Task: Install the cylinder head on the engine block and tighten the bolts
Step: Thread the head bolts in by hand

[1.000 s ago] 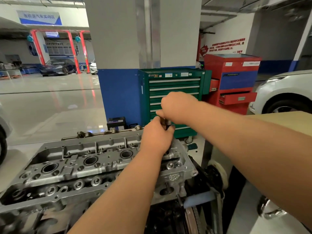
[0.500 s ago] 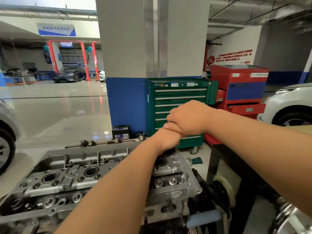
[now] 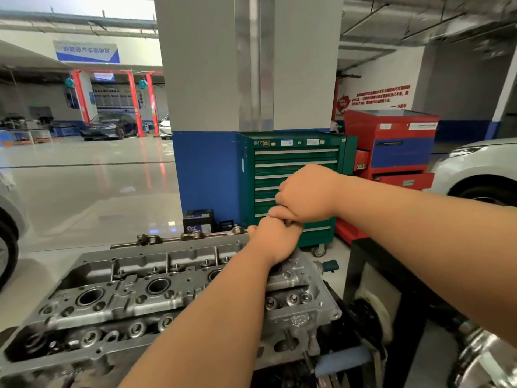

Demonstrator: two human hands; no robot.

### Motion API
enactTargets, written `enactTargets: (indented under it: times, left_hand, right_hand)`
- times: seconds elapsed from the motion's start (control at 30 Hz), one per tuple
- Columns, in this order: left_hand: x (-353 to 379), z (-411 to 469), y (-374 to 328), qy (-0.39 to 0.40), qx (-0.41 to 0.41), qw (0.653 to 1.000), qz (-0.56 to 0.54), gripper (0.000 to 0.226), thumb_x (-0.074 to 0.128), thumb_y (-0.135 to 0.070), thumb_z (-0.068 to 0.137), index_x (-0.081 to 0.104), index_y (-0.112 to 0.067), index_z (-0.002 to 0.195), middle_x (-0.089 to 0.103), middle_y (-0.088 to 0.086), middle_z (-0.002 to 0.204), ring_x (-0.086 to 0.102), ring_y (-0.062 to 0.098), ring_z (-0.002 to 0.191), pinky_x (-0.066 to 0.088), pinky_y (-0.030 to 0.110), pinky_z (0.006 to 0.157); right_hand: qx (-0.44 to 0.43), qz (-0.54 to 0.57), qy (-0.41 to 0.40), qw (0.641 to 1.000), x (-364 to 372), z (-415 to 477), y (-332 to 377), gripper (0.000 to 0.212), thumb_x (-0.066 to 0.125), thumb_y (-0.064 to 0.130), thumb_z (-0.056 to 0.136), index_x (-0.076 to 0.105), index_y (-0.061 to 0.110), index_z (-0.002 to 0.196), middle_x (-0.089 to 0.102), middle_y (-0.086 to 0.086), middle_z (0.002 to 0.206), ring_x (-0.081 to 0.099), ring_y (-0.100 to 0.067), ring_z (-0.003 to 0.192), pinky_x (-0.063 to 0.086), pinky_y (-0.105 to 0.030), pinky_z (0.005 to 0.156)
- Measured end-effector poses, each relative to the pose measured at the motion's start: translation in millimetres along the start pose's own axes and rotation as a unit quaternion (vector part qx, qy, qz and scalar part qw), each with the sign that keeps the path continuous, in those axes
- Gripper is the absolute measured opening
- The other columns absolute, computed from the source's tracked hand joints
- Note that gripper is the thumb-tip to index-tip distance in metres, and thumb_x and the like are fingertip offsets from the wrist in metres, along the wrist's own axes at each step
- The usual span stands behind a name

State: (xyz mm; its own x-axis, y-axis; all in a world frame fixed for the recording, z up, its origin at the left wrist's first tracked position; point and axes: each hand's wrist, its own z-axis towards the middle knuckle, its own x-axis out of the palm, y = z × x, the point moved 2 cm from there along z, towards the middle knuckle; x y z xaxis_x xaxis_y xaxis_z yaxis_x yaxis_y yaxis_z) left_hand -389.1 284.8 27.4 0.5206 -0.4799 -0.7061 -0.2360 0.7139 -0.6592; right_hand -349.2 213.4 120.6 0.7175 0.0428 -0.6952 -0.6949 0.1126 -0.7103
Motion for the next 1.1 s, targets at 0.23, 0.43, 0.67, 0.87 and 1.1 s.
enactTargets:
  times: [0.23, 0.43, 0.67, 0.87, 1.1]
  left_hand:
    - [2, 2, 5, -0.043, -0.041, 0.988, 0.145, 0.036, 0.041, -0.040, 0.081, 0.057, -0.021, 0.106, 0.059, 0.006, 0.110, 0.042, 0.034, 0.113, 0.032, 0.047, 0.092]
    - [9, 7, 1, -0.006, -0.075, 0.993, 0.091, 0.043, 0.038, -0.029, 0.082, 0.046, -0.022, 0.124, 0.049, 0.007, 0.126, 0.033, 0.034, 0.122, 0.026, 0.047, 0.101]
    - [8, 12, 10, -0.005, -0.073, 0.986, 0.151, 0.047, 0.040, -0.044, 0.082, 0.051, -0.024, 0.123, 0.053, 0.006, 0.121, 0.037, 0.034, 0.118, 0.028, 0.047, 0.096]
    - [10, 10, 4, 0.012, -0.078, 0.989, 0.126, 0.048, 0.040, -0.027, 0.087, 0.042, -0.020, 0.134, 0.044, 0.010, 0.132, 0.033, 0.033, 0.122, 0.025, 0.044, 0.095]
    - [4, 9, 5, -0.007, -0.072, 0.992, 0.101, 0.041, 0.047, -0.038, 0.084, 0.050, -0.025, 0.123, 0.052, 0.004, 0.120, 0.035, 0.034, 0.118, 0.027, 0.048, 0.099]
  right_hand:
    - [0.266, 0.104, 0.174, 0.942, 10, 25, 16, 0.015, 0.041, 0.025, 0.094, 0.053, 0.022, 0.087, 0.044, 0.004, 0.078, 0.045, -0.022, 0.081, 0.029, -0.032, 0.052]
    - [-0.009, 0.009, -0.024, 1.000, 6, 5, 3, 0.062, 0.015, 0.057, 0.097, 0.062, 0.017, 0.087, 0.057, 0.001, 0.081, 0.056, -0.021, 0.074, 0.044, -0.035, 0.059]
    - [0.245, 0.067, 0.097, 0.962, 18, 19, 13, 0.031, 0.032, 0.031, 0.096, 0.042, 0.019, 0.069, 0.041, 0.001, 0.070, 0.045, -0.022, 0.073, 0.024, -0.031, 0.048]
    - [0.060, 0.026, 0.019, 0.998, 6, 10, 3, 0.058, 0.019, 0.055, 0.099, 0.048, 0.015, 0.069, 0.047, 0.002, 0.070, 0.046, -0.019, 0.063, 0.037, -0.032, 0.059]
    - [0.148, -0.026, 0.045, 0.988, 10, 17, 17, 0.034, 0.033, 0.027, 0.099, 0.045, 0.020, 0.068, 0.040, 0.004, 0.065, 0.037, -0.016, 0.056, 0.028, -0.028, 0.049]
